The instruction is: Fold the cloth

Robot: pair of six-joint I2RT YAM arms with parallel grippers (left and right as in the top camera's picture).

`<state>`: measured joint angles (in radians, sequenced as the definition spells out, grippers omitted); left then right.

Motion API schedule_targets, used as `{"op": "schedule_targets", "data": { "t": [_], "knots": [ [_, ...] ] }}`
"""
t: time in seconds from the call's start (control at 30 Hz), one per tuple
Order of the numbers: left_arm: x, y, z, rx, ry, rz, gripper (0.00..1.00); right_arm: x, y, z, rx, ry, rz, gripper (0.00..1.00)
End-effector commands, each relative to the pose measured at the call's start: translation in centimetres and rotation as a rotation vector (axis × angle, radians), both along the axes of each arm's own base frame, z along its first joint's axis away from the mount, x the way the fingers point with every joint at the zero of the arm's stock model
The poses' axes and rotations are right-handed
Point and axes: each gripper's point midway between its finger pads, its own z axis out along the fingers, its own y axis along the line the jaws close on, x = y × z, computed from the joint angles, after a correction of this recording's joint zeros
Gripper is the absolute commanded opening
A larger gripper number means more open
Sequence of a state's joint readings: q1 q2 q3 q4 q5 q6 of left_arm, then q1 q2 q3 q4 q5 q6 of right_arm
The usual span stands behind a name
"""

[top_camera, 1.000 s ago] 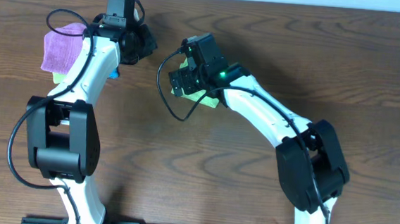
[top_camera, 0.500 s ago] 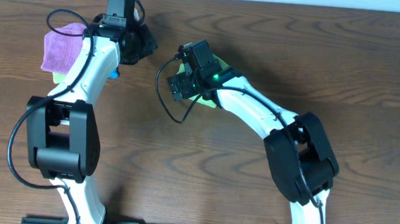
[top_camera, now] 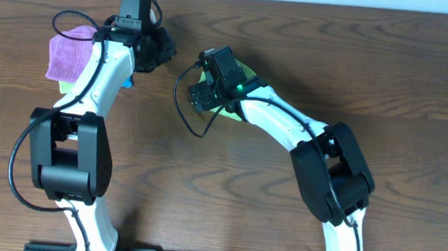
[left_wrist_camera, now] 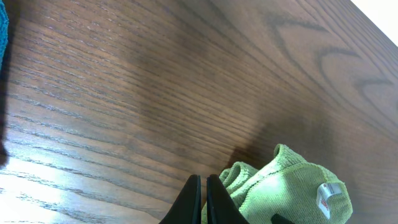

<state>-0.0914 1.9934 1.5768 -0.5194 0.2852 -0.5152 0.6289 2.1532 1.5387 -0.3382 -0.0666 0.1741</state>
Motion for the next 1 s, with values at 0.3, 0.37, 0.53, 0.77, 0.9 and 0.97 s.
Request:
{"op": "schedule_targets", "data": {
  "t": [0.3,0.37,0.53,0.77,0.9,0.97],
  "knots": [
    [-0.1,0.3,1.0,0.005,-0.024,-0.013,0.07,0.3,0.5,-1.0,-0.014,-0.006,0.011,0.83],
    [-0.1,0.3,1.0,0.005,-0.024,-0.013,0.07,0.1,0.4,-1.6,-0.022,0.005,0.011,0.83],
    [-0.2,0.3,1.0,0.005,-0.024,-0.013,0.07,0.0,0.6,-2.1,-0.027,0.011,0.015,0.81],
    [-0.2,0.3,1.0,0.005,-0.024,-0.013,0.07,0.1,0.8,-2.0,-0.02,0.002,0.017,0.77],
    [-0.2,0.3,1.0,0.005,-0.024,-0.013,0.08,0.1,0.8,-2.0,-0.02,0.002,0.017,0.8],
    [-0.2,0.3,1.0,0.005,-0.023,-0.013,0.08,0.1,0.8,-2.0,-0.02,0.002,0.017,0.82]
  ]
}}
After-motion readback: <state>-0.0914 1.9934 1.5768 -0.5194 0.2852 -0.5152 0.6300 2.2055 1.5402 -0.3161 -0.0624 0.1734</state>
